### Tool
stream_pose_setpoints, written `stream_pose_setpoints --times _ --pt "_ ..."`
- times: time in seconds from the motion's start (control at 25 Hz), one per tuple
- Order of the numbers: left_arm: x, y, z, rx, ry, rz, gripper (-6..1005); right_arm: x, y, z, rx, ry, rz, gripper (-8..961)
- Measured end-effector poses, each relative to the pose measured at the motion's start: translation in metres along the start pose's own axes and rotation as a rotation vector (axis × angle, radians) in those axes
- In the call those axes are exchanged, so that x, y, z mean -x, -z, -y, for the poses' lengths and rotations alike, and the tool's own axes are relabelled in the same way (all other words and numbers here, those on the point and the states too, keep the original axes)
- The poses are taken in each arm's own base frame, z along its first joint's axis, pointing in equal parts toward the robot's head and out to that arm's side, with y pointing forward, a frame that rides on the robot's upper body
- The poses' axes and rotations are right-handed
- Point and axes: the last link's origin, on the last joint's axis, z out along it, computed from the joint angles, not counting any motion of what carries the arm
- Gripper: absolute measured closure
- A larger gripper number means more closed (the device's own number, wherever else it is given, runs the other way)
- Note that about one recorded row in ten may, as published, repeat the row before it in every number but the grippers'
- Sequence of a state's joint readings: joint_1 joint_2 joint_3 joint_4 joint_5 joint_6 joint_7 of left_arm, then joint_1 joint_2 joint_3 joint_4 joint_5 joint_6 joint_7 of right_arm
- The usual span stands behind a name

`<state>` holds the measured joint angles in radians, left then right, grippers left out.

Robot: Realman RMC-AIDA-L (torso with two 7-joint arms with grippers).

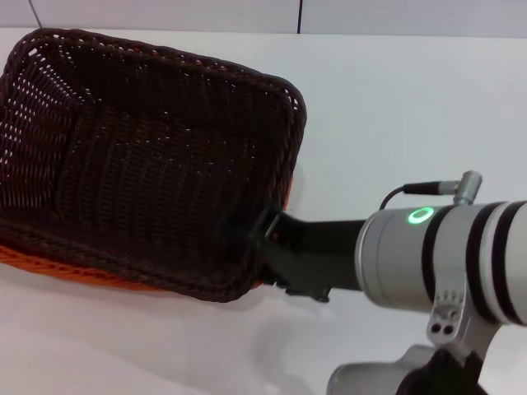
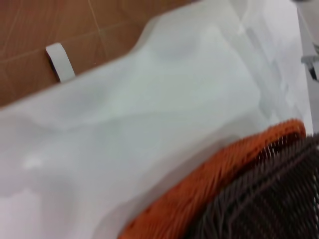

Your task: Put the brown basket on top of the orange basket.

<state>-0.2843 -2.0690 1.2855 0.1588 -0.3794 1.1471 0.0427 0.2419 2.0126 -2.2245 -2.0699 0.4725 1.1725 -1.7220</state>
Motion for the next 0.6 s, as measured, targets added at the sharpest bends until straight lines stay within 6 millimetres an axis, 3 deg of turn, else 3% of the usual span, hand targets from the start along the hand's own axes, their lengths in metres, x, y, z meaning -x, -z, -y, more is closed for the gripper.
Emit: stream_pose_setpoints --times 0.28,0.6 --pt "0.0 -0.001 -0.001 0.0 0.001 -0.001 233 0.018 -0.003 0.001 0.007 0.017 0.079 227" --pt "0.0 -0.001 0.0 -0.003 0.002 0.0 233 0.024 -0.003 0.004 0.0 0.021 0.117 227"
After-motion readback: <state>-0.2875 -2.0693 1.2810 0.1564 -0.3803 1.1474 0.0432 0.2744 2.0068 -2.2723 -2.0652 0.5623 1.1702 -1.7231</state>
